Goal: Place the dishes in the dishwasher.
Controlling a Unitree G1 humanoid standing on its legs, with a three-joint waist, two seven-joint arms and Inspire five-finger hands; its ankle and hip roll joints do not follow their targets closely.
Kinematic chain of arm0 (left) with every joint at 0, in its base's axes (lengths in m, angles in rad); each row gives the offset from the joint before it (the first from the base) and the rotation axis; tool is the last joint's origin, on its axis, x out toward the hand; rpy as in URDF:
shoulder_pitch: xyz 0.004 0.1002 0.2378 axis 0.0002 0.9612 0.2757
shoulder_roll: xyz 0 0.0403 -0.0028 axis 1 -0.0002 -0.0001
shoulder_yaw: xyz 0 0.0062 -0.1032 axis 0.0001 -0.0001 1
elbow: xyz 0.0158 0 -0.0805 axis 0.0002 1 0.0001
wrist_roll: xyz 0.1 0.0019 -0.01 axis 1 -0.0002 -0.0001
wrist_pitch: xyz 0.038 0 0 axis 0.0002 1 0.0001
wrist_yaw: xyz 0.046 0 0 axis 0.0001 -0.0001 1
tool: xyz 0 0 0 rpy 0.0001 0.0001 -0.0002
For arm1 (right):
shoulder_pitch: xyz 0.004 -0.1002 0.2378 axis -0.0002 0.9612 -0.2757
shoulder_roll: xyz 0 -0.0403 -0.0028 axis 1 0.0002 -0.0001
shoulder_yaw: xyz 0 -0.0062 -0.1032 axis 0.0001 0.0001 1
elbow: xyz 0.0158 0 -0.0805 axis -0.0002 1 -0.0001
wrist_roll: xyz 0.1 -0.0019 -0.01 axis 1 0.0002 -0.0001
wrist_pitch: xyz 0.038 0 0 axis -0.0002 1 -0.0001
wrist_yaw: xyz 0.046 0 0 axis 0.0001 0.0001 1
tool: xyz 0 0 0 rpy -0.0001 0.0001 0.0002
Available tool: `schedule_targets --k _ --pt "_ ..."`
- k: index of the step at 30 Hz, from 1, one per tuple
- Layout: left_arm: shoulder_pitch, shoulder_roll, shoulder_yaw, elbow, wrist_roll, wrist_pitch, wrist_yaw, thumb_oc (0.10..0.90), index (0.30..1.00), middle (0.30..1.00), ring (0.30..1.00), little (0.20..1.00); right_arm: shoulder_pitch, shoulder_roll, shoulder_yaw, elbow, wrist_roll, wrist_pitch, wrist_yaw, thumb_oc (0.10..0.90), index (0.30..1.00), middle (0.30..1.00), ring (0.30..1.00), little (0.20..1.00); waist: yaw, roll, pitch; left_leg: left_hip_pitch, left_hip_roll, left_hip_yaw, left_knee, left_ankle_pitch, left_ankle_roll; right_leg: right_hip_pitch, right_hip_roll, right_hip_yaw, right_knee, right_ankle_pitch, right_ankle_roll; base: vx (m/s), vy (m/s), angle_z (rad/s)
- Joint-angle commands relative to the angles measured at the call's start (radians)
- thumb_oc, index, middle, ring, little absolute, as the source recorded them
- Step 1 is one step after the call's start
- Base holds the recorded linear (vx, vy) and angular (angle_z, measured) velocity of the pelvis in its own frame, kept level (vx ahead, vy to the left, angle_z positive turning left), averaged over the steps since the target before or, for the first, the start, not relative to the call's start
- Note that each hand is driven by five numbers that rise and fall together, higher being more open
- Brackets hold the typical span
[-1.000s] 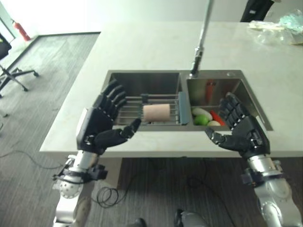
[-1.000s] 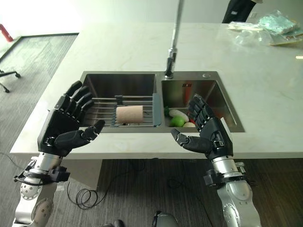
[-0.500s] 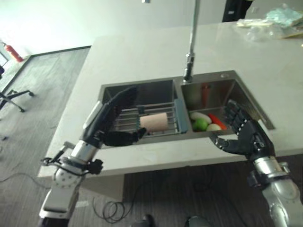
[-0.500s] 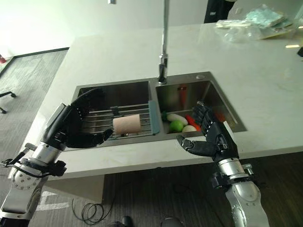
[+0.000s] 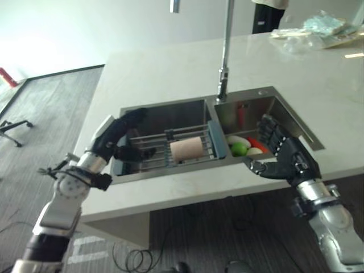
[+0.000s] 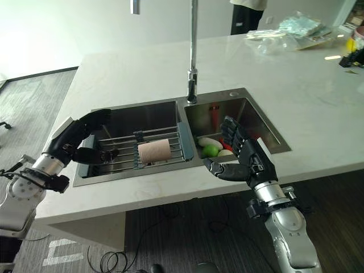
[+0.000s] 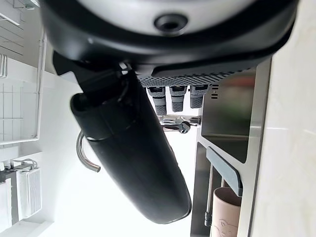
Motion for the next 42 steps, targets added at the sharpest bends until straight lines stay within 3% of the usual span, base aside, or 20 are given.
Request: schedule_targets --k 1,3,12,22,42 --pt "-0.152 0.04 0.015 -0.012 -0.046 -0.055 0.017 0.8 0.9 0.9 0.9 0.9 -0.114 -0.035 -0.022 -0.038 0.021 -0.091 0.012 0.8 0.9 0.9 0.9 0.9 -0.01 0.011 -0.071 0.04 0.069 -0.014 0.045 -0.123 -0.06 0.047 0.024 0.011 -0.083 0.014 0.066 -0.01 0.022 -0.09" --pt "-0.176 0.034 0.004 0.029 -0.098 -0.031 0.005 0.8 0.9 0.9 0.9 0.9 -0.115 -0.039 -0.02 -0.031 0.017 -0.091 0.015 0.8 0.9 0.9 0.9 0.9 -0.019 0.012 -0.072 0.044 0.069 -0.006 0.045 -0.126 -0.058 0.044 0.028 0.019 -0.083 0.015 0.067 -0.01 0.013 -0.22" --pt "-0.266 0.039 -0.061 0.21 -0.064 -0.029 0.012 0.8 0.9 0.9 0.9 0.9 -0.11 -0.066 -0.038 -0.023 0.021 -0.088 0.044 0.8 0.9 0.9 0.9 0.9 -0.063 0.026 -0.08 0.062 0.075 0.032 0.045 -0.139 -0.055 0.029 0.046 0.049 -0.083 0.02 0.068 -0.02 0.014 -0.18" --pt "-0.31 0.034 -0.093 0.433 0.007 -0.076 0.048 0.8 0.9 0.9 0.9 0.9 -0.086 -0.077 -0.069 -0.012 0.015 -0.095 0.075 0.8 0.9 0.9 0.9 0.9 -0.108 0.035 -0.093 0.08 0.084 0.072 0.045 -0.149 -0.054 0.016 0.063 0.083 -0.083 0.026 0.07 -0.01 0.009 -0.17" --pt "-0.278 0.022 -0.128 0.484 0.12 -0.041 0.021 0.8 0.9 0.9 0.9 0.9 -0.066 -0.087 -0.088 -0.02 -0.016 -0.089 0.092 0.8 0.9 0.9 0.9 0.9 -0.119 0.028 -0.099 0.09 0.094 0.098 0.045 -0.148 -0.054 0.012 0.07 0.071 -0.083 0.03 0.069 -0.01 0.002 -0.04"
